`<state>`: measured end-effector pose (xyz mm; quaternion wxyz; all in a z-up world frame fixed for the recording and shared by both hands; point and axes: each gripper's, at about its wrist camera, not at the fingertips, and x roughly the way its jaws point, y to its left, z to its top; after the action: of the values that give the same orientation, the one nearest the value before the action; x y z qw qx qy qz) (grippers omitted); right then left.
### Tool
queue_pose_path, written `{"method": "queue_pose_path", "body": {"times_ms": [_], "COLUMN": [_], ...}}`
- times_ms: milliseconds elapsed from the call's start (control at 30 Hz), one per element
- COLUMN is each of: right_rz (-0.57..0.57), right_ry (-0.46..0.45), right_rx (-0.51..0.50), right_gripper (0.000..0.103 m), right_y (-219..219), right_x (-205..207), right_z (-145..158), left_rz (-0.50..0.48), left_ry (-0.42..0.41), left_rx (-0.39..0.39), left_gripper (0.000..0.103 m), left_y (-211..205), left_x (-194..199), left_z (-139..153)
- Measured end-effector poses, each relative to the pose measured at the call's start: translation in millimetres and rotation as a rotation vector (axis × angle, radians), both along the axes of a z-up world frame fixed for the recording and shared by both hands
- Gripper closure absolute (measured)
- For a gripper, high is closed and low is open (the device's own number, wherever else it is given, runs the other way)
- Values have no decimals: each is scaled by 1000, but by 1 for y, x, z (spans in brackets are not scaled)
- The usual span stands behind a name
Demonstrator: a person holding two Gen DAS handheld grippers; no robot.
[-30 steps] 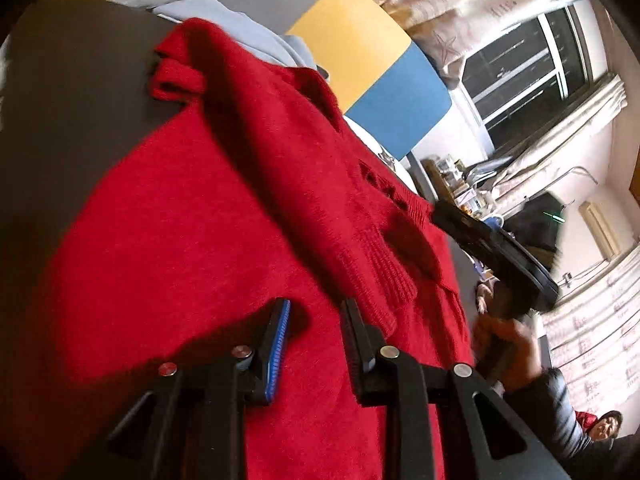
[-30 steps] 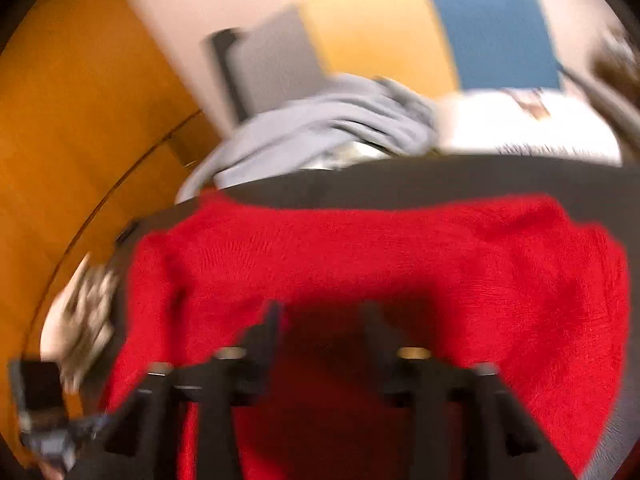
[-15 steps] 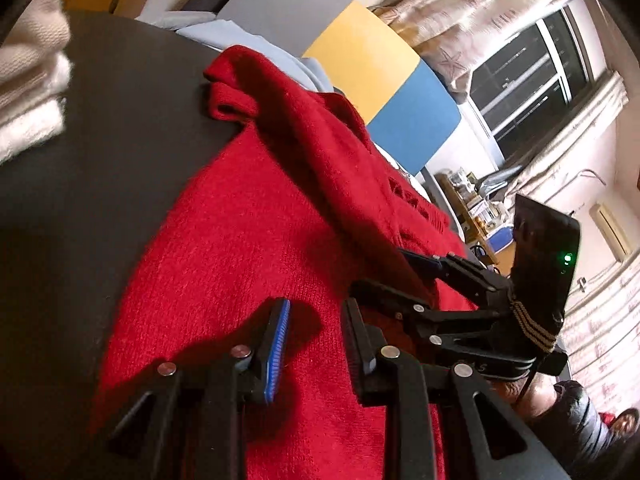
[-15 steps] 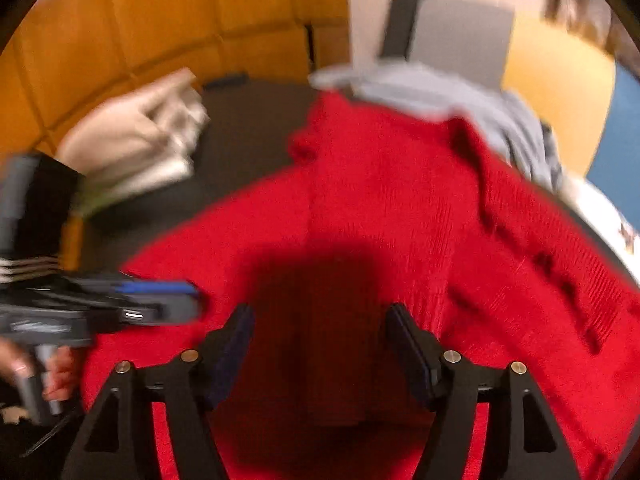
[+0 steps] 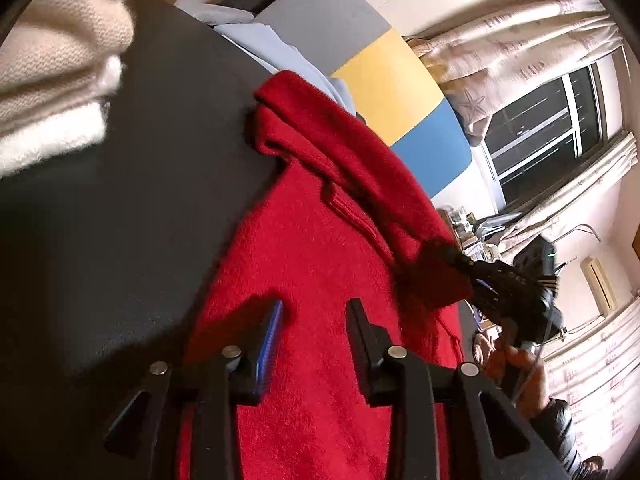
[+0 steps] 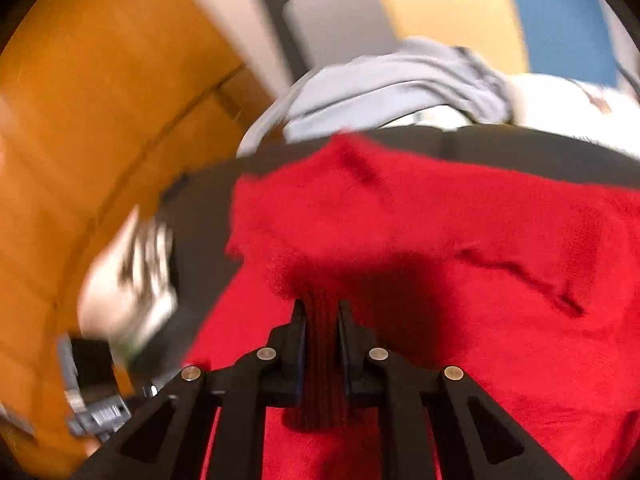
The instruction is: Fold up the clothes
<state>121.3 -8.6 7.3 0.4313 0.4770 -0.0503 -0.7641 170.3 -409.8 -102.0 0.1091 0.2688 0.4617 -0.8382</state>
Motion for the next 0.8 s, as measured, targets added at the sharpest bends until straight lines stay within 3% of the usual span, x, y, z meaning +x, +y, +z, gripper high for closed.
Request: {"method": "queue_pose_path", "body": {"times_ms": [100,167,433,500,567,667,733,800], "right_rz": [-118,-141,-77,-42,-13,21,25,0], "right_ry": [-65,-71,-55,19,62,129,188,199], "right_rx": [-36,-8,-80,-34,-3,43,106,195], "right_gripper": [89,89,84,73,45,36,37,76], "right_y": [28,34,31,32,31,28,22,14], "right_x": [-28,-37,-39,-29,-21,-11,-10,-17], "right_z": [-13,-25,-36,-30,-26,-21,-23,-29], "left_rz": [-12,-23,-45,-45,-44,-49,-58,-66], "left_ry": [-18,-19,-13,-10,-12,-10,-5,1], "left_rx": [-10,-25,-55,-60,-65,-68,-63,-58], "left_gripper": [70,69,69,69,69,69,69,69], "left_y": [2,5,10,12,13,13,13,13], "left_x": [2,3,3,0,-2,-4,-6,-9], "left_z": [-7,-9,-8,-7,-5,-4,-2,0]}}
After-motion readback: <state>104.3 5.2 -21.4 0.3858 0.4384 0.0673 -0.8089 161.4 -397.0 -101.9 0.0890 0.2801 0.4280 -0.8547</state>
